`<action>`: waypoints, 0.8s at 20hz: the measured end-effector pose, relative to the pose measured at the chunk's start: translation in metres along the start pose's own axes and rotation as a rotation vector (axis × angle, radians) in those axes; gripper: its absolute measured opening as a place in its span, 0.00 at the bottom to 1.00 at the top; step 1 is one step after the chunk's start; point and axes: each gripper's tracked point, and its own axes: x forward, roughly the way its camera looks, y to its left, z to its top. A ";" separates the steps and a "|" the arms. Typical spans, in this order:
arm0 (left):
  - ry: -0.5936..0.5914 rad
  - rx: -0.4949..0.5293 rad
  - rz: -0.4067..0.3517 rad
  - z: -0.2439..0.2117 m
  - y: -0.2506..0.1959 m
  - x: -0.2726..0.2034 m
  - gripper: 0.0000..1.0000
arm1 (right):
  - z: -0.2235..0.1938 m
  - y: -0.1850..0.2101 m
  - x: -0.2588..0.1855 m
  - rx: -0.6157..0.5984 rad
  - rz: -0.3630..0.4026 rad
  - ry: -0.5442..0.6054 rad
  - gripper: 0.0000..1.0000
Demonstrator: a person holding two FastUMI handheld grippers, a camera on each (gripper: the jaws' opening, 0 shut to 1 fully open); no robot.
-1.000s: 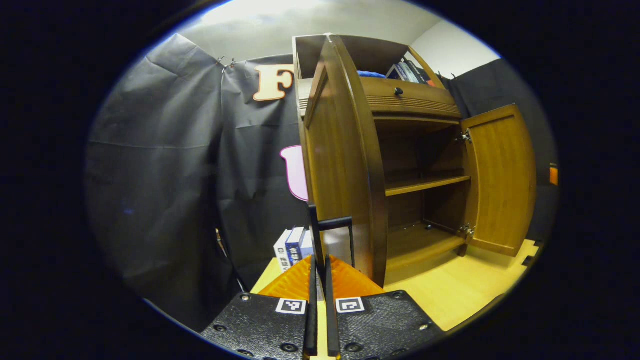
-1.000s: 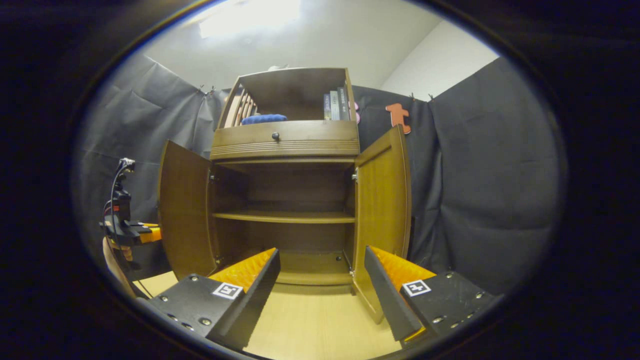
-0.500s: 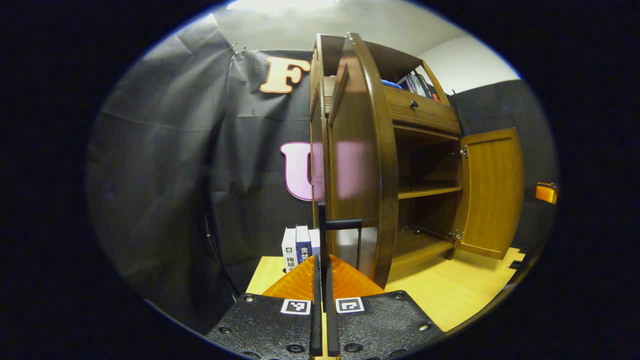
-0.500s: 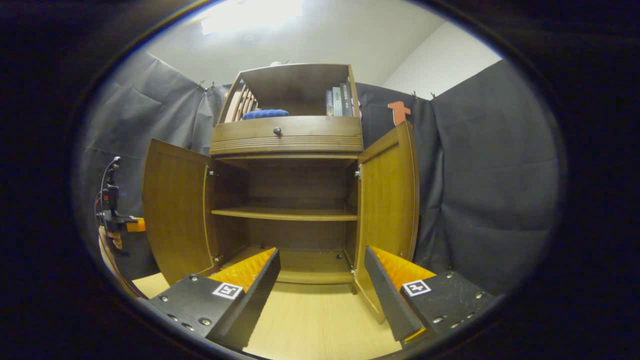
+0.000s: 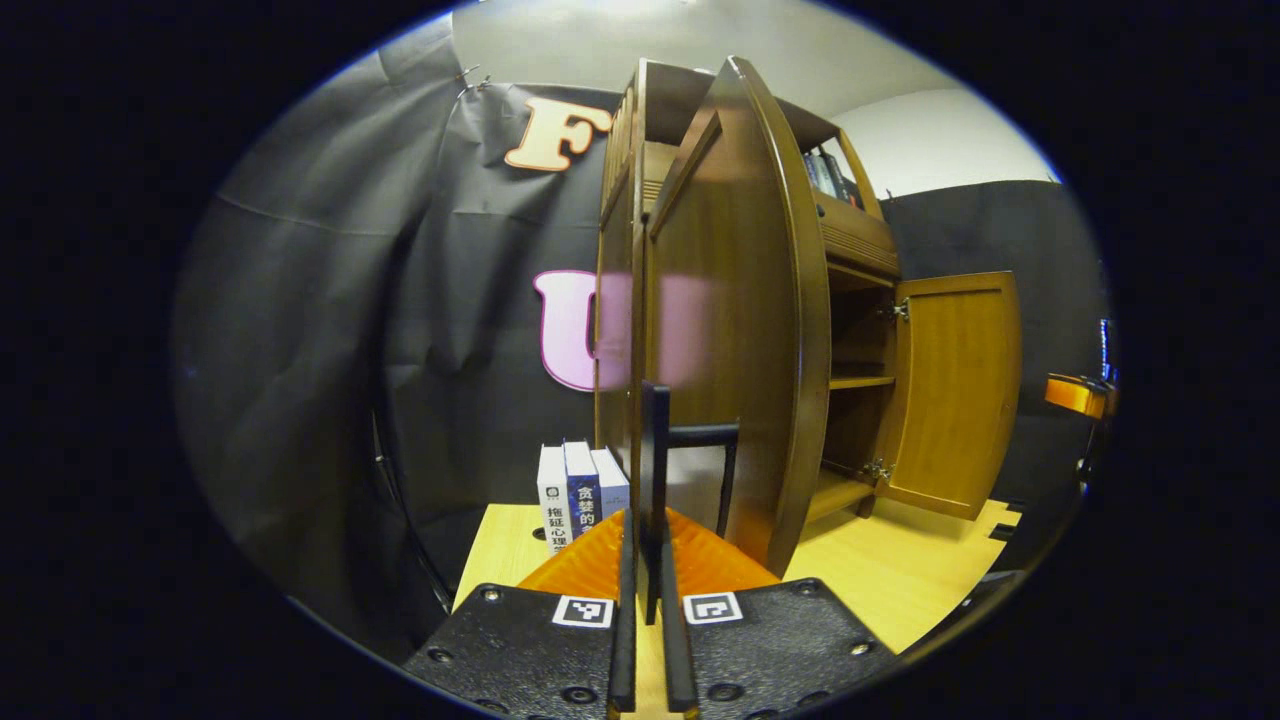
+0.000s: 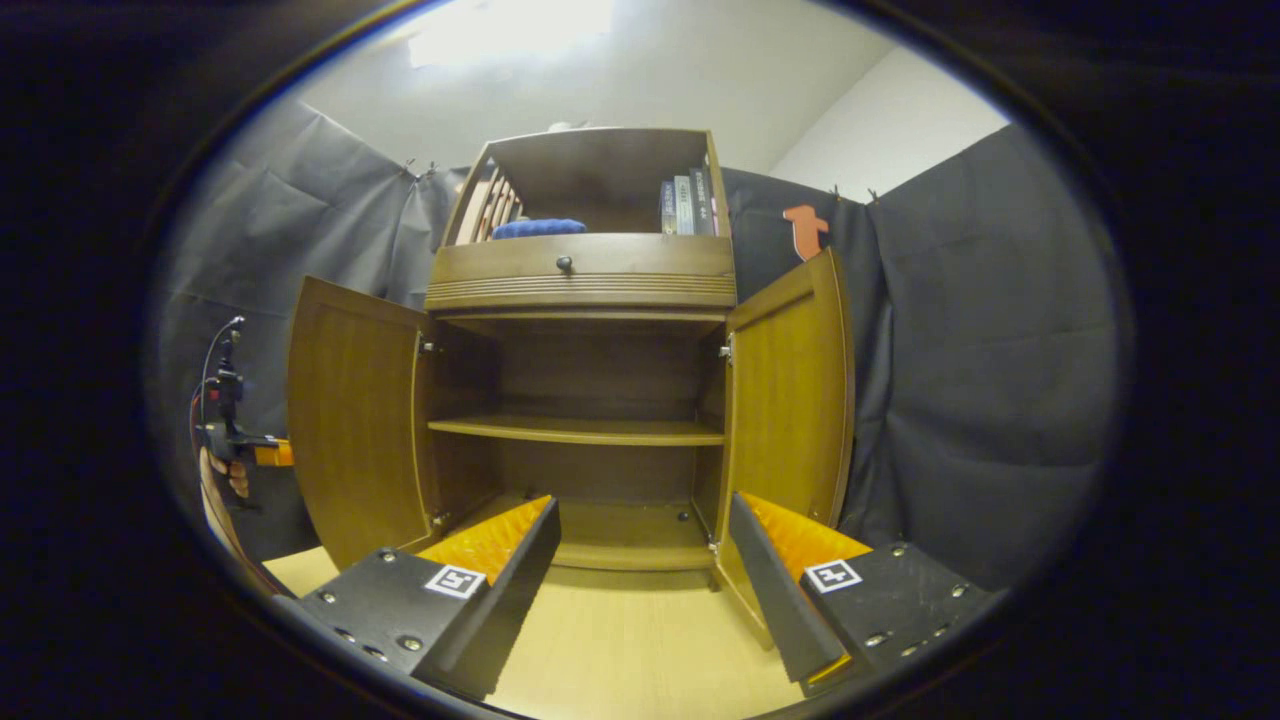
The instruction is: Open the right door of the double-door shoe cabinet with the right hand, and open the left door with the left hand.
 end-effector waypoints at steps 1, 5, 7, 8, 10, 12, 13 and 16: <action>0.014 -0.002 0.007 -0.006 0.000 0.000 0.15 | 0.000 0.000 0.001 0.002 0.003 0.000 1.00; 0.028 -0.029 0.031 -0.008 0.000 -0.009 0.25 | -0.005 -0.002 0.005 0.010 0.011 -0.002 1.00; 0.009 -0.015 0.051 -0.001 -0.002 -0.016 0.28 | -0.010 -0.006 0.009 -0.005 0.009 0.005 1.00; 0.002 -0.014 0.065 0.002 -0.003 -0.020 0.28 | -0.014 -0.008 0.009 -0.010 0.005 0.012 1.00; -0.020 -0.028 0.082 0.013 -0.009 -0.030 0.28 | -0.017 -0.012 0.009 0.000 0.007 0.019 0.97; -0.047 -0.018 0.109 0.025 -0.015 -0.039 0.38 | -0.017 -0.013 0.009 0.013 0.012 0.016 1.00; -0.064 -0.002 0.128 0.035 -0.015 -0.044 0.42 | -0.016 -0.015 0.009 0.015 0.013 0.010 1.00; -0.119 0.013 0.193 0.061 -0.017 -0.056 0.48 | -0.014 -0.021 0.010 0.017 0.021 0.001 1.00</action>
